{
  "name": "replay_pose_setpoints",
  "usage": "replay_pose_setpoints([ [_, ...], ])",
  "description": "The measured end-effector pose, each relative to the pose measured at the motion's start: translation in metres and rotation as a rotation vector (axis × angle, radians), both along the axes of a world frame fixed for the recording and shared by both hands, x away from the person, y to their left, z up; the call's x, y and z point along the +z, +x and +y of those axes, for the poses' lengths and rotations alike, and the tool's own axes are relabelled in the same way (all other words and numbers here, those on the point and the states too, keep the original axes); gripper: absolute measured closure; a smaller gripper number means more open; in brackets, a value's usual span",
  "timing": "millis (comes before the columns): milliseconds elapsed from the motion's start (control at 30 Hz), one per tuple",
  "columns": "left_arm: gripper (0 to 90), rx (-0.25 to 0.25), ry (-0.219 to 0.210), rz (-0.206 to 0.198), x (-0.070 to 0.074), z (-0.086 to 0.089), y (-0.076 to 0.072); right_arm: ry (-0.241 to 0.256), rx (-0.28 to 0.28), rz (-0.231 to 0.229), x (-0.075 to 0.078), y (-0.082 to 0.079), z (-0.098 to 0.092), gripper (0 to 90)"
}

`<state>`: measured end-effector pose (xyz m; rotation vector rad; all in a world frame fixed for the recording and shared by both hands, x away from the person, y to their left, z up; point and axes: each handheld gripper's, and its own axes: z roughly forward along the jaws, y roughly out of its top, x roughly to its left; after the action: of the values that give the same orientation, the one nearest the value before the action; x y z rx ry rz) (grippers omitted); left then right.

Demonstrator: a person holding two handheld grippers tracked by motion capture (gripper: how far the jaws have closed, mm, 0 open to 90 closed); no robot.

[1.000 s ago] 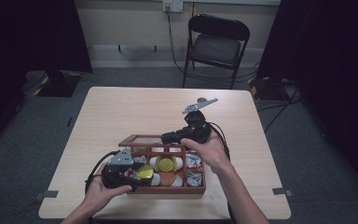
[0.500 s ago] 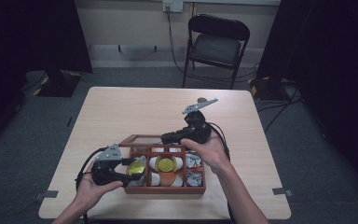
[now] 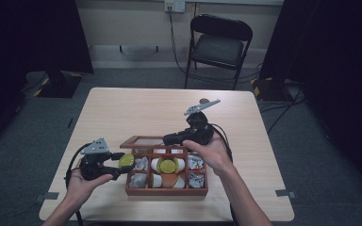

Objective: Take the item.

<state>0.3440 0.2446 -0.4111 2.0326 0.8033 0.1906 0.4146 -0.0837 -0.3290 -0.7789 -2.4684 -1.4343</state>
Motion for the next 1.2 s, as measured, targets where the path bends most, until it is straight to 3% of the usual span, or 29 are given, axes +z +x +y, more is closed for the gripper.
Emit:
replay_pose_setpoints([
  [267, 38.3, 0.044, 0.008, 0.005, -0.002, 0.011, 0.011, 0.0, 0.0, 0.0, 0.0, 0.0, 0.0, 81.5],
  [433, 38.3, 0.099, 0.011, 0.019, -0.008, 0.022, 0.024, 0.0, 0.0, 0.001, 0.0, 0.0, 0.0, 81.5],
  [533, 38.3, 0.119, 0.038, 0.014, -0.009, 0.027, 0.029, 0.0, 0.001, 0.001, 0.0, 0.0, 0.0, 81.5],
  [733, 38.2, 0.147, 0.051, 0.017, -0.009, 0.029, 0.042, 0.0, 0.0, 0.001, 0.0, 0.0, 0.0, 81.5],
  [833, 38.3, 0.139, 0.081, 0.037, -0.017, 0.025, 0.05, 0.0, 0.0, -0.003, 0.0, 0.0, 0.0, 81.5],
  [1000, 38.3, 0.195, 0.068, 0.082, -0.034, 0.034, 0.066, -0.001, 0.0, -0.003, 0.0, -0.001, 0.0, 81.5],
  [1133, 38.3, 0.198, 0.107, 0.076, -0.04, 0.034, 0.073, 0.002, 0.004, -0.002, 0.0, 0.0, 0.0, 81.5],
  [1200, 38.3, 0.213, 0.086, 0.073, -0.043, 0.034, 0.076, 0.003, 0.004, -0.003, 0.0, 0.0, 0.0, 81.5],
])
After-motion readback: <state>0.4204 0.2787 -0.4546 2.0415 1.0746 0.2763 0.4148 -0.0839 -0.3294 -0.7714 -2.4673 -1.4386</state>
